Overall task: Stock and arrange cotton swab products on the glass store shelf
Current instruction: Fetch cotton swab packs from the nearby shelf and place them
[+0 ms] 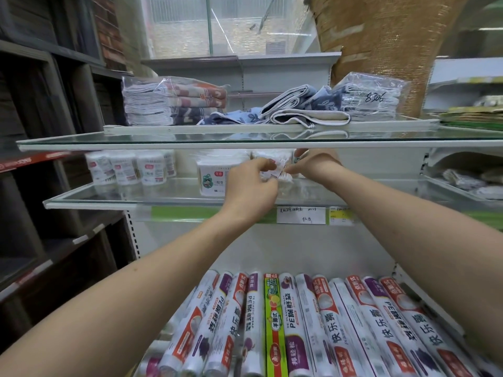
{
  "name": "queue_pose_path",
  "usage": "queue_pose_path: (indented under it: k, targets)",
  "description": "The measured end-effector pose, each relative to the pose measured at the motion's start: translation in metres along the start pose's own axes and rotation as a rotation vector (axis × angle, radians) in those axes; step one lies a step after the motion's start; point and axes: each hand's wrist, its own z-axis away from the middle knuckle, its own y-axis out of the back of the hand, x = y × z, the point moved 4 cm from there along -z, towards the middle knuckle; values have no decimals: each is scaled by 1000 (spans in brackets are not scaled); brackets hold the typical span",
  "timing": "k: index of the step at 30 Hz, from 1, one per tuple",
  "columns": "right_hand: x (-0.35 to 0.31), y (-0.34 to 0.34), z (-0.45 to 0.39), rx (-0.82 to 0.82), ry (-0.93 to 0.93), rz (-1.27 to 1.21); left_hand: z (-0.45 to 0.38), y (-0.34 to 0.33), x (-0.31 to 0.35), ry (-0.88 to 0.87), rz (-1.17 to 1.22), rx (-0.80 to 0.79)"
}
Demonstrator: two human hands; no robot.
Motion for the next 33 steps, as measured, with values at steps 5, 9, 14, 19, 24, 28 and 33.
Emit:
queue_pose_path:
  k: [5,9,14,19,24,28,33]
  targets:
    - [-25,-23,22,-81,122,-422,9,32,-22,15,-13,127]
    - [-51,-40,41,-203,188,-462,10,59,-45,119,-4,206]
    - [-72,-59,51,-144,140,-448,6,77,-70,257,60,181]
    - [-84,-66,59,-167,152,-528,5,78,-76,266,125,105]
    - [-88,-67,70,-245,148,-631,10,78,-71,254,173,85]
    - [-89,-65,75,-251,149,-718,12,78,-69,256,189,120]
    - [-90,-63,76,-261,182,-796,11,78,-65,258,220,202]
